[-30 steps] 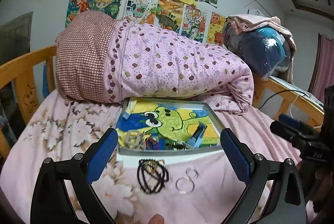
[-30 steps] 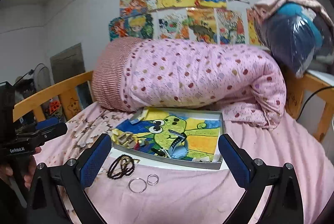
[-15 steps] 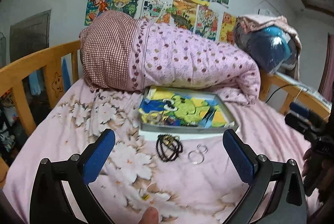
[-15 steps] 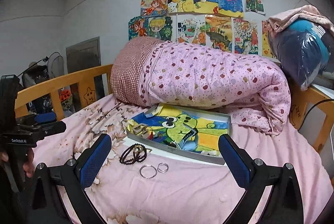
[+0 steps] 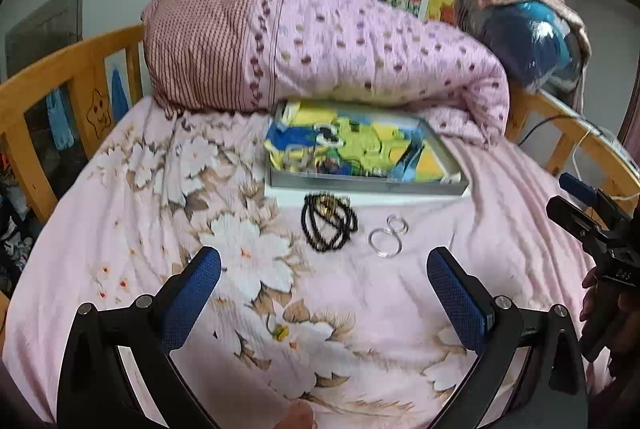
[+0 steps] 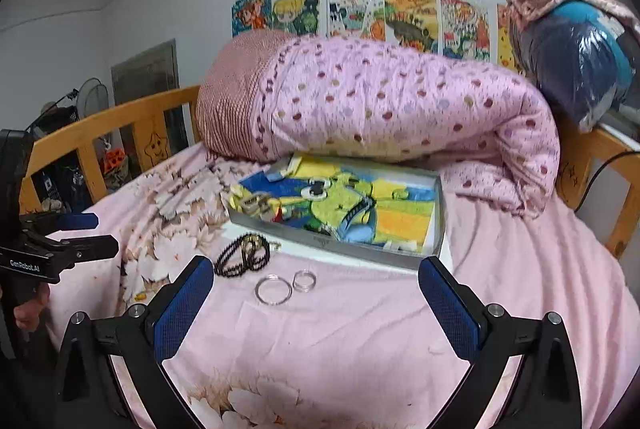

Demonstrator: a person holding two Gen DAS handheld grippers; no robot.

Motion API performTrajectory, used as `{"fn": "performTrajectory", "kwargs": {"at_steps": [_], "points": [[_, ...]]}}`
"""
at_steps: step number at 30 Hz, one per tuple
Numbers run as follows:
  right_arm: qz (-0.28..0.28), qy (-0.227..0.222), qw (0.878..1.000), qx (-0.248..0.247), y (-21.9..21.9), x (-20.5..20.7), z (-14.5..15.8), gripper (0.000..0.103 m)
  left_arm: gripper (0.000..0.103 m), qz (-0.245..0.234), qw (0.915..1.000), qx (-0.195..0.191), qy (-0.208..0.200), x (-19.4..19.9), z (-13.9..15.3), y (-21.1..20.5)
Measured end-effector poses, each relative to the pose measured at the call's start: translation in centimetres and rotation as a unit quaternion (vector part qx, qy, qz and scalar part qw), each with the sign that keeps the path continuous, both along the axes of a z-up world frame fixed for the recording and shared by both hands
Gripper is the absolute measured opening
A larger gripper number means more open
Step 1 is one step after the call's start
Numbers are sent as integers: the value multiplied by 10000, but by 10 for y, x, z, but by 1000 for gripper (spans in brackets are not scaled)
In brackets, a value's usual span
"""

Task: Organize jewelry
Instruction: 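Withdraw both tools from the tray back over the remaining jewelry, then grasp the black bead necklace with gold pendant with the left tool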

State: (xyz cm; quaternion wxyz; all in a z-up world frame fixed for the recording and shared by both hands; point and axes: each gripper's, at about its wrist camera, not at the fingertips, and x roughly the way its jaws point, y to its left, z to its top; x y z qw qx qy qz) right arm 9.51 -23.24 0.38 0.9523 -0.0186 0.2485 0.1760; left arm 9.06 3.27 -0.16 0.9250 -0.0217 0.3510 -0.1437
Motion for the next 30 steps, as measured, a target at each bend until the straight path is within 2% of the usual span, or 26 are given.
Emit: {"fn": "performTrajectory", "kwargs": {"at_steps": [11, 14, 20, 25, 30], "points": [[62, 765, 9970, -69, 6, 26, -44, 103, 101, -123, 9970, 301, 703, 18, -31, -10], [190, 1063, 9941, -78, 9, 38, -57, 103, 101, -159, 9951, 118, 966, 27, -41, -11], [291, 1367, 9899, -219, 11, 57, -73, 103, 101, -23, 9891, -296, 1441, 56, -57, -3], [70, 1609, 9867, -215, 3, 83, -82, 103, 101, 10, 9889, -519, 1392, 80, -62, 5], [-68, 1668, 9854, -339, 4, 108, -87, 103, 100, -214, 9889, -740, 1272, 97, -68, 4]]}}
